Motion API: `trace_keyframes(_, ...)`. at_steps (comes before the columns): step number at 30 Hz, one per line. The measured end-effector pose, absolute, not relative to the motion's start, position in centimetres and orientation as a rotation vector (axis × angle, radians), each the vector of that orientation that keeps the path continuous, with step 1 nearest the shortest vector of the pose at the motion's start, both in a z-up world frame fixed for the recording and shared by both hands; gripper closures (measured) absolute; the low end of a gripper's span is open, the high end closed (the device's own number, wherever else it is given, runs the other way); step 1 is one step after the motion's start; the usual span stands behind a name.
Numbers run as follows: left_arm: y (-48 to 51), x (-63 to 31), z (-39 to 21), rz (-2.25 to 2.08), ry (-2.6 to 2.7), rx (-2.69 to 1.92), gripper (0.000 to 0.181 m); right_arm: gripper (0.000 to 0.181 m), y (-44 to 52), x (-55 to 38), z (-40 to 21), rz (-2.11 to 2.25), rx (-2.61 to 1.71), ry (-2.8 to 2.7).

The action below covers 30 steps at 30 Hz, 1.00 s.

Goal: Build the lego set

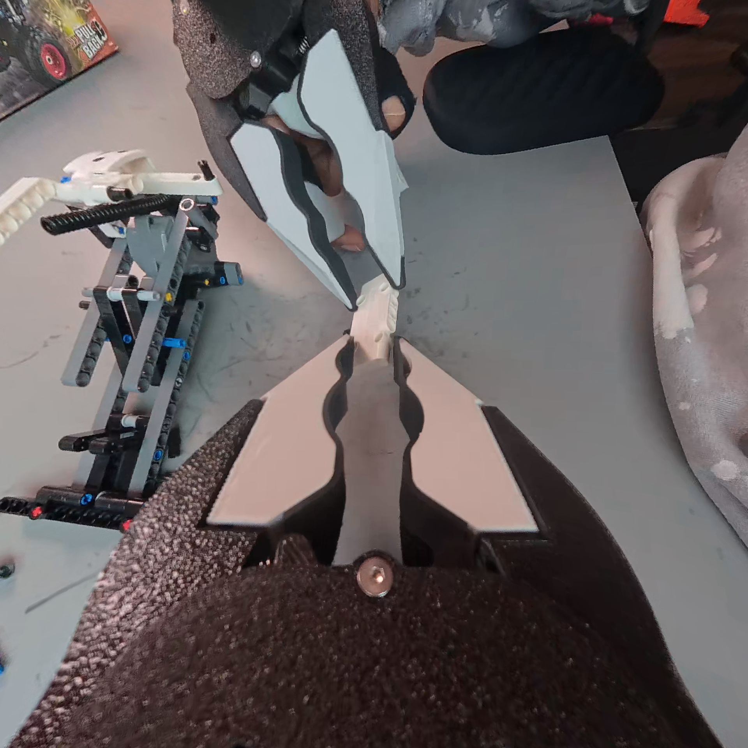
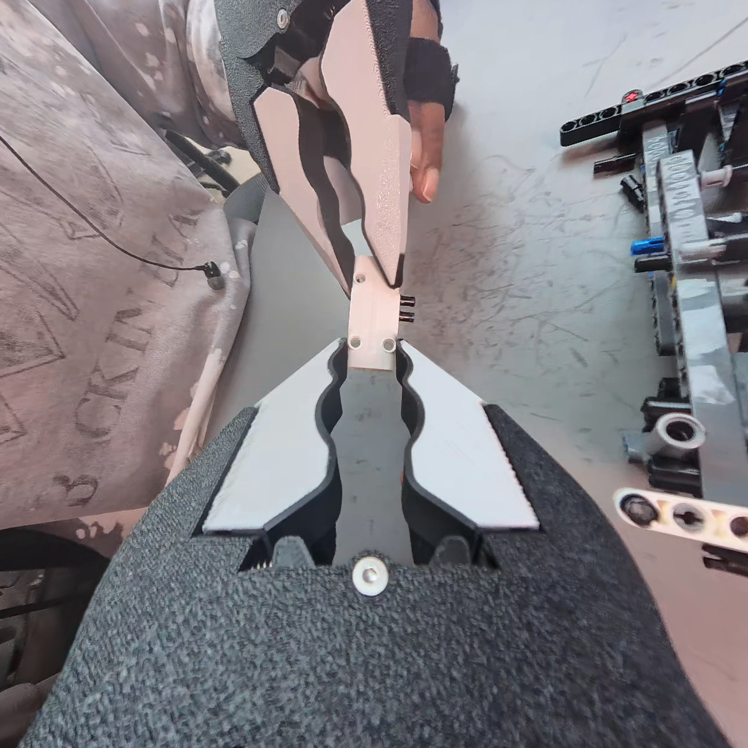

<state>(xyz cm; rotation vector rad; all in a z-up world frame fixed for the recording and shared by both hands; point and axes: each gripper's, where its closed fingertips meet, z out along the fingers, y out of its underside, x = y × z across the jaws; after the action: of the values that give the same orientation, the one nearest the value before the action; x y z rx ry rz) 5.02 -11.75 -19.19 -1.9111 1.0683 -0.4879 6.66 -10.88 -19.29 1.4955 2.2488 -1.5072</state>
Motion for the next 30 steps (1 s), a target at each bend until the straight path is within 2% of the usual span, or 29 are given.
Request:
trace_keyframes(6, -11.8, 4.7, -19.7, -0.619, 0.984, -2.011, 0.165, 0.163, -10.3, 6.3, -18.7, -1.607, 1.536, 2.268)
trace_keyframes(13, -11.9, 4.7, -20.6, -0.735, 0.916, -2.124, 0.167, 0.152, -10.8, 6.0, -20.3, -1.33, 1.466, 2.886)
trace_keyframes(15, -11.8, 4.7, -20.5, -0.775, 0.872, -2.135, 0.174, 0.156, -10.7, 5.6, -20.9, -1.21, 1.435, 3.033)
trace_keyframes(16, -11.8, 4.7, -20.5, -0.795, 0.866, -2.141, 0.174, 0.165, -10.6, 5.4, -21.0, -1.186, 1.428, 3.078)
trace_keyframes(20, -11.5, 4.4, -20.8, -0.752, 0.854, -2.151, 0.172, 0.174, -10.6, 5.2, -21.1, -1.208, 1.439, 3.016)
trace_keyframes(25, -11.5, 4.0, -21.2, -0.66, 0.903, -2.141, 0.167, 0.174, -10.1, 5.2, -21.1, -1.224, 1.484, 2.95)
trace_keyframes(30, -11.4, 4.1, -21.1, -0.626, 0.922, -2.122, 0.173, 0.174, -10.3, 5.3, -21.2, -1.225, 1.5, 2.935)
